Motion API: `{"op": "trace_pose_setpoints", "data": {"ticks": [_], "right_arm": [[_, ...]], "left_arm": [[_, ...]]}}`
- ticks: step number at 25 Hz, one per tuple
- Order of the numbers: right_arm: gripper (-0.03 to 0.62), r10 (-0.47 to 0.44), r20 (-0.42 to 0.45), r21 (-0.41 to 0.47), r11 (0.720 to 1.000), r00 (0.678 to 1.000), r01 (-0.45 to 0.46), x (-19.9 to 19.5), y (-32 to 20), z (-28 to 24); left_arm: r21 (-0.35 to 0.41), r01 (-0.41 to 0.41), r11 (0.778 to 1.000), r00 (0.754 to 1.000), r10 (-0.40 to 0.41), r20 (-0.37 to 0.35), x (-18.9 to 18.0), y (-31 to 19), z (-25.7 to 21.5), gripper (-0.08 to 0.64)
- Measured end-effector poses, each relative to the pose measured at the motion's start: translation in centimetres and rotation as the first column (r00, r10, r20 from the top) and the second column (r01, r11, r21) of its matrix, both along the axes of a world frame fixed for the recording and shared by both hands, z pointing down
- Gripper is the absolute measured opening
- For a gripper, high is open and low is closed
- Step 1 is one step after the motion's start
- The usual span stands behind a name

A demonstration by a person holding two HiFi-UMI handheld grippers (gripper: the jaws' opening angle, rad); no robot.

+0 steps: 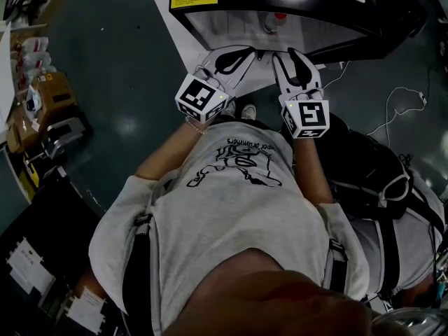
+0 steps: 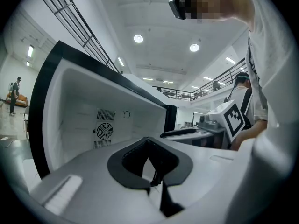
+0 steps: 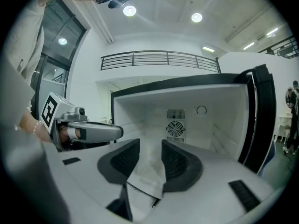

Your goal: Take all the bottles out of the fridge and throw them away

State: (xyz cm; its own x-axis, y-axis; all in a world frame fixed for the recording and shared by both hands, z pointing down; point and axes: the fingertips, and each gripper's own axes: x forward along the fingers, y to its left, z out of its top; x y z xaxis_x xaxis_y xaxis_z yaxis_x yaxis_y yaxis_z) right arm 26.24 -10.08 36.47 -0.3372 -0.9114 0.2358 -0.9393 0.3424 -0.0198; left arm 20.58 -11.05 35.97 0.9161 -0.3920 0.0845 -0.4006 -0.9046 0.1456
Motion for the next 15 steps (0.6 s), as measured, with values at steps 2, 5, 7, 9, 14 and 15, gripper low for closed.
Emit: {"op": "trace_pose_setpoints", "data": {"ticks": [2, 5, 7, 9, 14, 15], "right_arm": [[0.117, 0.003, -0.004, 0.005, 1.0, 1.0, -0.003, 0.3, -0.4, 0.3], [0.117, 0.011, -0.011, 0.012, 1.0, 1.0, -0.011, 0.7, -0.9, 0.8], [0.117, 0.016, -0.015, 0.01, 1.0, 1.0, -0.016, 1.0, -1.2, 1.2], [0.117, 0.02, -0.015, 0.008, 1.0, 1.0, -0.019, 1.2, -1.4, 1.6], [0.121, 0.027, -0.017, 0.001, 1.0, 0.999, -0.027, 1.8, -2.1, 2.4], [0.121, 0.028, -0.018, 0.0, 1.0, 0.999, -0.028, 2.0, -2.2, 2.6]], "left_arm": [[0.005, 0.005, 1.0, 1.0, -0.005, 0.002, 0.1, -0.4, 0.2, 0.009], [0.022, 0.012, 1.0, 1.0, -0.012, 0.006, 0.3, -0.9, 0.6, 0.009], [0.031, 0.016, 0.999, 1.0, -0.017, 0.012, 0.4, -1.2, 1.0, 0.009], [0.032, 0.022, 0.999, 1.0, -0.023, 0.015, 0.5, -1.5, 1.5, 0.009], [0.029, 0.033, 0.999, 0.999, -0.034, 0.021, 0.7, -2.0, 2.3, 0.008], [0.028, 0.035, 0.999, 0.999, -0.035, 0.023, 0.8, -2.1, 2.5, 0.008]]}}
